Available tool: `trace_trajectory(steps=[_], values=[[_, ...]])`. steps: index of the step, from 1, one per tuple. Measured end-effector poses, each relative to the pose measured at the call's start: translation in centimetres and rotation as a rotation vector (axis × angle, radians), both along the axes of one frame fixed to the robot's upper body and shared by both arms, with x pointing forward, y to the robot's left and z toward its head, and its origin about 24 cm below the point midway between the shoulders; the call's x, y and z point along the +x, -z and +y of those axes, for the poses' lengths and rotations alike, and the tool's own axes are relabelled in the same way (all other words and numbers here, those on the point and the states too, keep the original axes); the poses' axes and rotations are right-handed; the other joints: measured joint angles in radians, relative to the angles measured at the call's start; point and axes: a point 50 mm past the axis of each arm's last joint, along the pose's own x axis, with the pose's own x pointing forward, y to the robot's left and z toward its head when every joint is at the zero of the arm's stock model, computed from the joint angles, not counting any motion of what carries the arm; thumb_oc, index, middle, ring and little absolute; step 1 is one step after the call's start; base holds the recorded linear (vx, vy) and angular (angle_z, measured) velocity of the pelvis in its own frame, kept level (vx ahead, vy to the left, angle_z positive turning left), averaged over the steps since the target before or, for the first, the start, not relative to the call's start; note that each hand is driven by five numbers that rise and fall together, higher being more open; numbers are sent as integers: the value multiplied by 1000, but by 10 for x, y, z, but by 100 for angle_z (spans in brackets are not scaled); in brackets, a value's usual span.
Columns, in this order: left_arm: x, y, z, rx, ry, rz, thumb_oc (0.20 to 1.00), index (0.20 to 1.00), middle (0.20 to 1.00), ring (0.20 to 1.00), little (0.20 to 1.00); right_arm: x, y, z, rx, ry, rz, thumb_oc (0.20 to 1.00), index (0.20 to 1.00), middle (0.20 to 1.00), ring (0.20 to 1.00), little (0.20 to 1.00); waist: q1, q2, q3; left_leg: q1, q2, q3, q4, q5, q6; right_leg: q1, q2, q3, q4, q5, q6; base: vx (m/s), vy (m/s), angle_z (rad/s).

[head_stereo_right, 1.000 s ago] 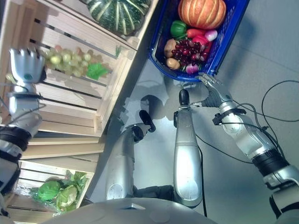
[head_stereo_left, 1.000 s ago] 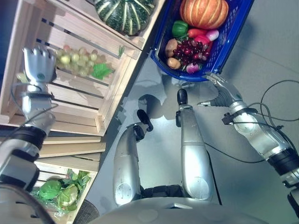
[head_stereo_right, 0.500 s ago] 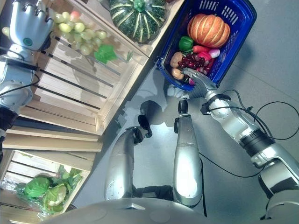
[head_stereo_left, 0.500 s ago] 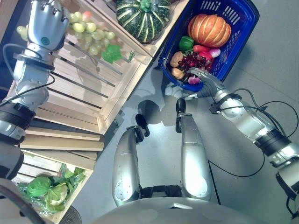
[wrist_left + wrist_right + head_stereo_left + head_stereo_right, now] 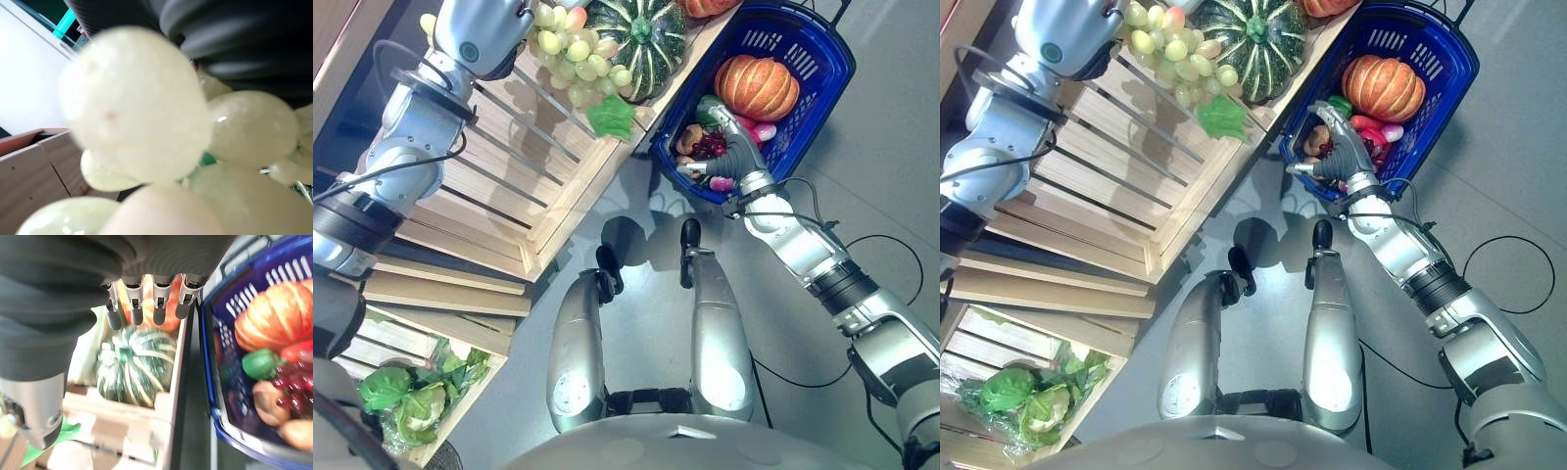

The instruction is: Pick up fruits and vegetables into the basket

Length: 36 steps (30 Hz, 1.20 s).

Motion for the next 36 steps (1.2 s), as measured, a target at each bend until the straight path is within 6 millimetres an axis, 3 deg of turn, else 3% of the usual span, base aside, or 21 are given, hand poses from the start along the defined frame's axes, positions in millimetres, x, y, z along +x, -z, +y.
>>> trace_trajectory(steps=[7,13,20,36], values=[[1,3,-15,-74,27,67,200,200,200,200,200,0,1,2,29,33,-5,1000,1000,1000,1000,1000,-10,0,0,26,-14,20,-31,7,7,6,-12,11,-8,2,4,-1,48,-3],[3,12,-32,-168,88,142,200,200,200,200,200,0,8,20,138,-32,69,1000,1000,1000,1000,1000,-14,1,0,56,-28,36,-62,15,13,25,-19,24,-27,9,14,10,54,-3],[5,22,-41,-271,145,222,200,200,200,200,200,-2,12,35,146,-129,138,1000,1000,1000,1000,1000,-2,3,1,90,-34,47,-91,22,14,42,-25,32,-34,10,16,5,15,-2],[-1,46,-55,-327,205,376,200,200,200,200,200,-2,1,47,182,-45,40,1000,1000,1000,1000,1000,4,15,4,125,-49,44,-137,49,12,64,-35,29,-49,10,16,3,9,2]])
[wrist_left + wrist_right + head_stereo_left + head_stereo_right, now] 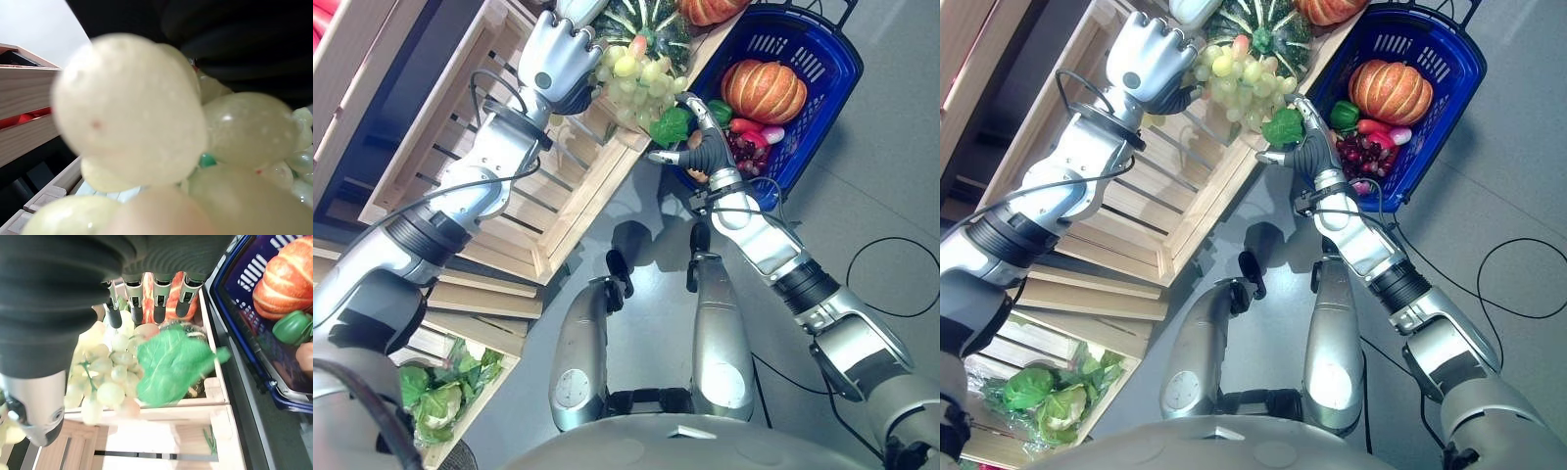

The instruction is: Pick up fruits and vegetables into the basket

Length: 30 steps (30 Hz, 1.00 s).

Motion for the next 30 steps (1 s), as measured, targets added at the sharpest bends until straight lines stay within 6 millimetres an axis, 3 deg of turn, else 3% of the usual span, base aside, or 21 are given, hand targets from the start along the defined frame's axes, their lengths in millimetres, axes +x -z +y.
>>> trace_trajectory(steps=[15,30], values=[[-1,13,3,-72,-25,45,200,200,200,200,200,-6,-14,7,38,53,-107,1000,1000,1000,1000,1000,-2,13,3,39,-15,11,-50,22,-2,14,-7,6,-6,0,0,10,28,0],[-1,15,-11,-142,35,106,200,200,200,200,200,-7,-6,35,-29,-172,48,1000,1000,1000,1000,1000,9,13,3,54,-16,1,-64,35,-5,28,-15,-2,-3,-1,-1,-7,-27,2]])
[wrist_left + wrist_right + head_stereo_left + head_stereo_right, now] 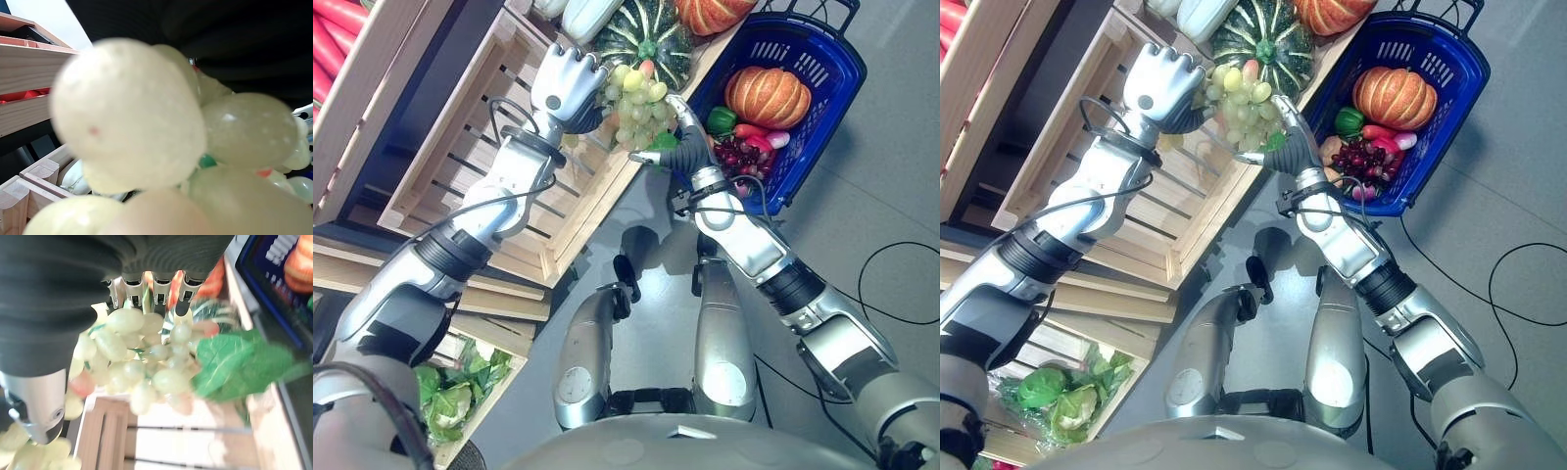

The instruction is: Pick up fruits and vegetables into the basket

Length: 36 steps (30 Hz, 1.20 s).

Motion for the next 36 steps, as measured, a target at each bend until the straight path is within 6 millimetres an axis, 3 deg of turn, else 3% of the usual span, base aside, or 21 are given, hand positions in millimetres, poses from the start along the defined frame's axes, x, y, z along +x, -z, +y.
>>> trace_trajectory(steps=[10,27,29,30,31,32,36], values=[[-2,-2,-5,27,24,47,200,200,200,200,200,3,2,-1,-10,-19,33,1000,1000,1000,1000,1000,43,0,0,-21,1,-47,3,15,-8,10,-2,-43,2,-6,-10,-10,-72,12],[-2,-1,-10,-51,45,98,200,200,200,200,200,4,3,2,54,54,-5,1000,1000,1000,1000,1000,43,-1,0,-30,-1,-58,3,15,-7,16,0,-54,-15,-5,-9,-1,0,1],[-2,-3,-10,-69,44,93,200,200,200,200,200,4,2,2,44,54,-15,777,777,777,777,777,44,-1,0,-30,-1,-58,4,15,-7,16,0,-54,-14,-5,-9,0,0,0],[-2,-3,-10,-69,44,93,200,200,200,200,200,4,2,2,44,54,-15,777,777,777,777,777,44,-1,0,-30,-1,-58,4,15,-7,16,0,-54,-14,-5,-9,0,0,0],[-2,-4,-10,-79,42,95,200,200,200,200,200,4,1,1,43,58,-19,708,708,708,708,708,44,-1,0,-30,0,-59,4,15,-7,17,0,-54,-14,-5,-9,0,0,0],[-2,-4,-10,-83,42,97,200,200,200,200,200,4,1,1,45,60,-19,200,200,200,200,200,44,-1,0,-30,0,-59,4,15,-7,17,0,-54,-14,-5,-9,0,0,0],[-1,-4,-9,-104,44,108,200,200,200,200,200,6,2,-1,32,53,-5,200,200,200,200,200,46,-1,0,-30,0,-61,5,15,-7,20,0,-57,-13,-5,-10,0,-8,0]])
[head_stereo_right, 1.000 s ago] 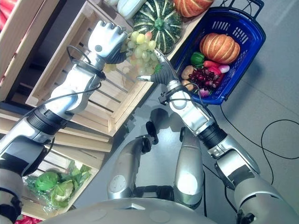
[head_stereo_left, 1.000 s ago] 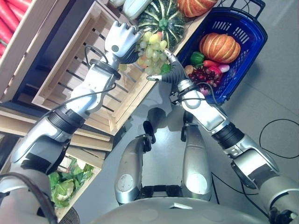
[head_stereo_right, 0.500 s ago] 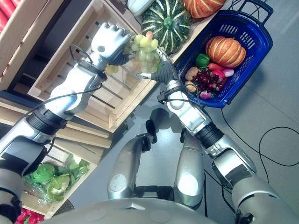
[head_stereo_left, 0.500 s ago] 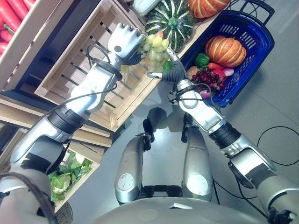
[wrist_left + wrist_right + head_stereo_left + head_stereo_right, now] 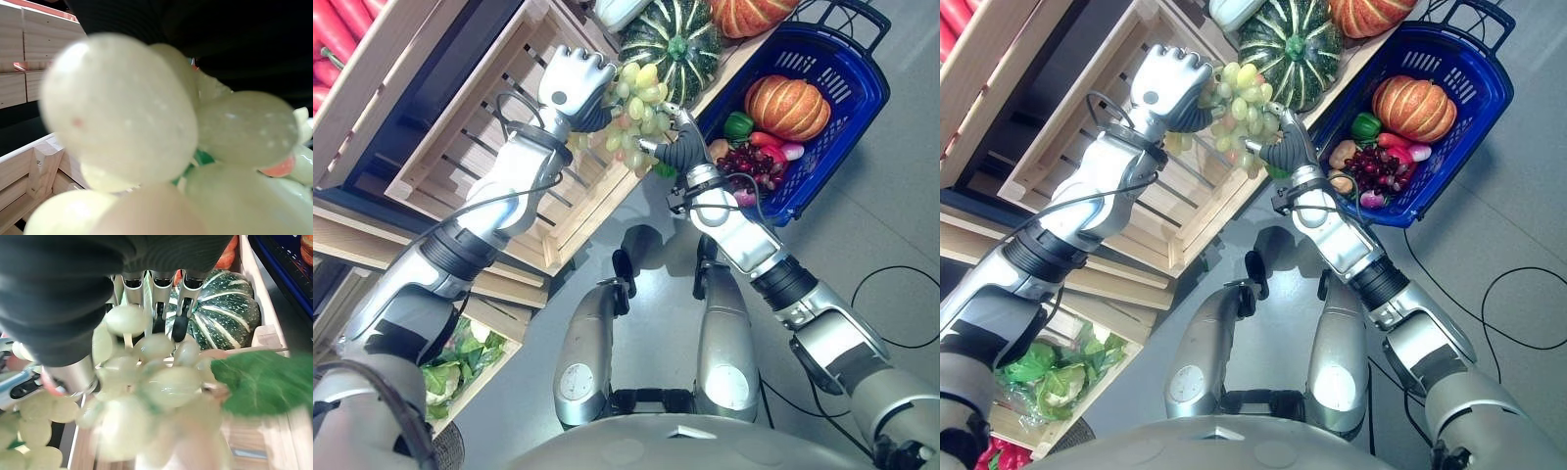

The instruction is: Pick up fruits and vegetables into the basket

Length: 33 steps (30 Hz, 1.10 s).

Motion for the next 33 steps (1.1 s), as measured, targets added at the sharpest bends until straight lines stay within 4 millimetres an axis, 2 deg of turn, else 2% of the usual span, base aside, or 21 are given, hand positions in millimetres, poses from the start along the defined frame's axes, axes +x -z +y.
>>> trace_trajectory(steps=[23,27,28,29,30,31,33], values=[[1,0,2,1,-17,-2,200,200,200,200,200,3,-3,-2,-90,-73,26,200,200,200,200,200,8,-8,-3,-24,3,-32,31,-5,-1,12,2,-33,-5,1,-1,-1,-28,3],[4,2,5,30,-51,-14,200,200,200,200,200,4,-4,-1,-119,-95,43,200,200,200,200,200,8,-19,-3,-27,4,-33,36,-8,0,13,2,-34,-6,1,-1,-16,-44,1],[5,3,7,28,-61,-16,247,247,247,247,247,4,-4,0,-122,-100,45,200,200,200,200,200,8,-20,-3,-27,4,-33,37,-8,0,13,2,-35,-6,1,-1,-11,-42,0],[6,4,9,27,-71,-21,385,385,385,385,385,4,-5,1,-127,-109,48,200,200,200,200,200,8,-21,-3,-27,4,-33,37,-9,0,13,2,-35,-5,1,-1,-3,-45,0],[7,6,11,24,-76,-26,608,608,608,608,608,4,-5,1,-129,-114,50,200,200,200,200,200,8,-21,-3,-28,5,-34,39,-10,0,13,3,-35,-5,1,-1,1,-36,0],[6,7,12,18,-75,-46,1000,1000,1000,1000,1000,4,-5,1,-135,-117,56,200,200,200,200,200,8,-22,-3,-30,6,-35,44,-12,0,14,4,-36,-5,1,-1,-6,-31,-2],[5,9,16,9,-76,-96,1000,1000,1000,1000,1000,3,0,1,-168,-139,80,200,200,200,200,200,8,-28,-4,-36,15,-34,55,-21,-1,14,11,-35,-5,1,-1,-2,-32,-6]])
